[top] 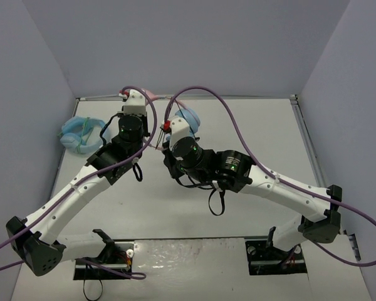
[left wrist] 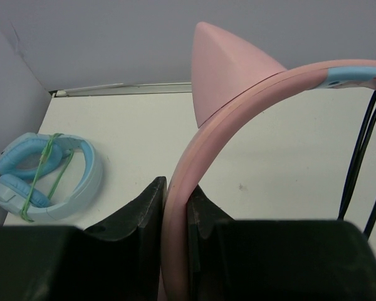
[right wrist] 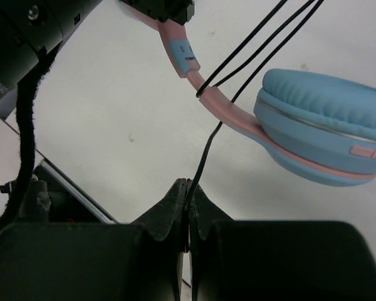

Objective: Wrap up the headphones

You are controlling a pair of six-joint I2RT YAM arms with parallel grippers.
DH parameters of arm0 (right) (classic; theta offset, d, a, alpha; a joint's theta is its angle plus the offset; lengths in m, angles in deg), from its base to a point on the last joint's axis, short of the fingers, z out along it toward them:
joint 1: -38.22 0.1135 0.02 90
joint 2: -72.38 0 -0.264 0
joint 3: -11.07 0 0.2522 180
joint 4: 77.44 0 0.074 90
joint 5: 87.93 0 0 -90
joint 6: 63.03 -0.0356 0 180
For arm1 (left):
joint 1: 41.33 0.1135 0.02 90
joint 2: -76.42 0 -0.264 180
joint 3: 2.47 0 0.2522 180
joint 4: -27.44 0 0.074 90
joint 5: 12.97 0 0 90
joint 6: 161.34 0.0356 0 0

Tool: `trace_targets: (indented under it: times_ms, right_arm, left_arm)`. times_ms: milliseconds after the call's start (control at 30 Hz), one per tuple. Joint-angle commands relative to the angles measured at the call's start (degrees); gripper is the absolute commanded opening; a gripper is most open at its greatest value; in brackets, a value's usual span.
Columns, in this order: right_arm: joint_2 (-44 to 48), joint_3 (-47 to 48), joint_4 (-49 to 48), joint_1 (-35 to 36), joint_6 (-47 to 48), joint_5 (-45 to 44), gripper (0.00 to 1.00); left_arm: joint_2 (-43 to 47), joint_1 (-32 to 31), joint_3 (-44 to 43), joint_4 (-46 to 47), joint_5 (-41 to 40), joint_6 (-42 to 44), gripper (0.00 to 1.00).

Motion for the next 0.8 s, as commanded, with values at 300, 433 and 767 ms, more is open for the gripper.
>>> trace_targets:
  times_ms: [300,433,767]
  right_arm:
    - [-8.2,12.0,14.6,1.3,7.5,-11.3,0.00]
    - [-9.2,12.4,16.9,1.8,8.5,-16.0,0.00]
    - [-11.1,11.1,18.6,4.5,11.8,-34.7,0.00]
  left_arm:
    - [-1.1,0.0,-2.1,-0.9,6.9,-2.2,0.00]
    - [-1.9,-0.1,-3.0,-2.6,9.2,-2.2,0.00]
    - [-2.8,-0.1,-5.2,-8.4,17.1,-3.6,0.00]
